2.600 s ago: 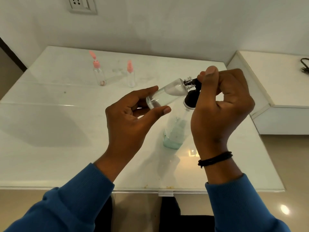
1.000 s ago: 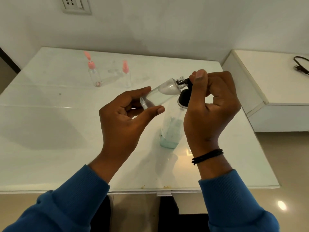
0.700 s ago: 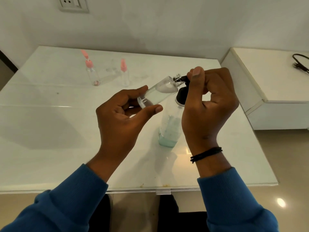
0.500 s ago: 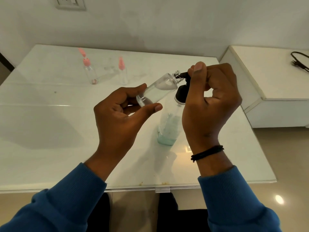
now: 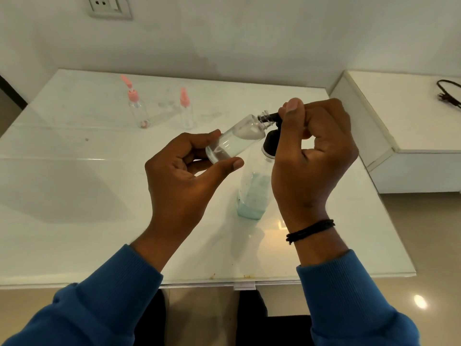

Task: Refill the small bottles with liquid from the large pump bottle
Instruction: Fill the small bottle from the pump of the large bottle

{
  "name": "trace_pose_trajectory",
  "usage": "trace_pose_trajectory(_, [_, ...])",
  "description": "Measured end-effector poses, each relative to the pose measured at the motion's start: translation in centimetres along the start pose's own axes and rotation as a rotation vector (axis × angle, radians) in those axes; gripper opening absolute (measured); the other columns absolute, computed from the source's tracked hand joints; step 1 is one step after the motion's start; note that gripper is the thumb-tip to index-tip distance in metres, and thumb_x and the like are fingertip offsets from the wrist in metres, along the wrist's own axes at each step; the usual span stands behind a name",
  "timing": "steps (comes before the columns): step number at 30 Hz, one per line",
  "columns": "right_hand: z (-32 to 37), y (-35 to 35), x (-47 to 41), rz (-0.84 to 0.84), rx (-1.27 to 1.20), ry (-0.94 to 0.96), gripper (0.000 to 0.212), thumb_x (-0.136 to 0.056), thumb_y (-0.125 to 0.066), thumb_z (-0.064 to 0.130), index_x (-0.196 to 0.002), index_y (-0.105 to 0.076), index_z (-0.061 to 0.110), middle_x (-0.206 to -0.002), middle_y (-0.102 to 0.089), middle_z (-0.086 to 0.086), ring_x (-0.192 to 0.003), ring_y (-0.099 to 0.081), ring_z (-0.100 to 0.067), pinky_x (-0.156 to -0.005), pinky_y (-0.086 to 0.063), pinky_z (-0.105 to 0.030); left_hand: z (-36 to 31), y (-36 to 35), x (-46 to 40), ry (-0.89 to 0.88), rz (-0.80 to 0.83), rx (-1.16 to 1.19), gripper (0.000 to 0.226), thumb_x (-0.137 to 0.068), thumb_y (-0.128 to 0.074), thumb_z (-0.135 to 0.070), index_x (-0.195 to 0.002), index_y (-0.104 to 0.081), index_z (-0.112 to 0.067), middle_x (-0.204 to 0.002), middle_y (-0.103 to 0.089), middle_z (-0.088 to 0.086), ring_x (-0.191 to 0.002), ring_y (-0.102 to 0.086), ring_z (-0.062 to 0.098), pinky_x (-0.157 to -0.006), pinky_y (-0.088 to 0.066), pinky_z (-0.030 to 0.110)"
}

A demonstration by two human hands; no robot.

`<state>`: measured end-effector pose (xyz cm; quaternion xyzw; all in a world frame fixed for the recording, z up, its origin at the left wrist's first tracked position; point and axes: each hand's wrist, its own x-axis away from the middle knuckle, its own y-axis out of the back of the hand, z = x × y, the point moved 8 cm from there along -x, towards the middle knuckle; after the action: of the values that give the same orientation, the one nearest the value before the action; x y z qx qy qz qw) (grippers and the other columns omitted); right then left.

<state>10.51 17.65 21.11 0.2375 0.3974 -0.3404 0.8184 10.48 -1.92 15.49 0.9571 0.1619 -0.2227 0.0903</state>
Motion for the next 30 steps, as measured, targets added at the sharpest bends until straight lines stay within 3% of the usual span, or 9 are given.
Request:
trace_pose_trajectory(19, [0.41,-0.27,0.22,0.016,0.017,-0.006,0.027,-0.098,-0.062,0.012,-0.072,-0.066,0.009,-0.079,-0.052,0.01,-0.071,-0.049,-0.017,-0.059,-0.043,-0.055,0.27,-0.05,-0.09,0.011,-0.001,-0.014,0.042,-0.074,-0.09,-0.025,-0.11,-0.07,-0.014,-0.102,-0.07,-0.015,-0.094,-0.071,-0.001,-0.078,-0.055,0.011])
trace_pose_trajectory(23, [0.34,0.1,-0.12,-0.002,0.037,0.004,0.028,-0.098,-0.062,0.013,-0.071,-0.067,0.009,-0.077,-0.053,0.01,-0.071,-0.049,-0.018,-0.059,-0.043,-0.054,0.19,-0.15,-0.09,0.001,0.002,-0.01,0.042,-0.074,-0.09,-0.023,-0.11,-0.07,-0.014,-0.104,-0.071,-0.01,-0.096,-0.072,0.005,-0.079,-0.057,0.015])
trace_pose_trajectory(28, [0.29,-0.21,0.28,0.003,0.001,-0.014,0.027,-0.098,-0.063,0.011,-0.076,-0.055,0.025,-0.077,-0.051,0.009,-0.07,-0.051,-0.021,-0.058,-0.044,-0.055,0.25,0.01,-0.05,0.01,-0.005,0.001,0.042,-0.073,-0.091,-0.021,-0.109,-0.07,-0.014,-0.102,-0.071,-0.012,-0.093,-0.072,0.004,-0.078,-0.057,0.015])
trace_pose_trajectory(30, [0.19,-0.04,0.05,0.003,0.005,-0.006,0.026,-0.098,-0.063,0.012,-0.074,-0.059,0.022,-0.076,-0.052,0.008,-0.069,-0.052,-0.024,-0.058,-0.043,-0.055,0.17,0.0,-0.05,0.008,-0.003,0.0,0.042,-0.073,-0.091,-0.021,-0.109,-0.07,-0.014,-0.102,-0.07,-0.014,-0.093,-0.071,0.001,-0.077,-0.057,0.013])
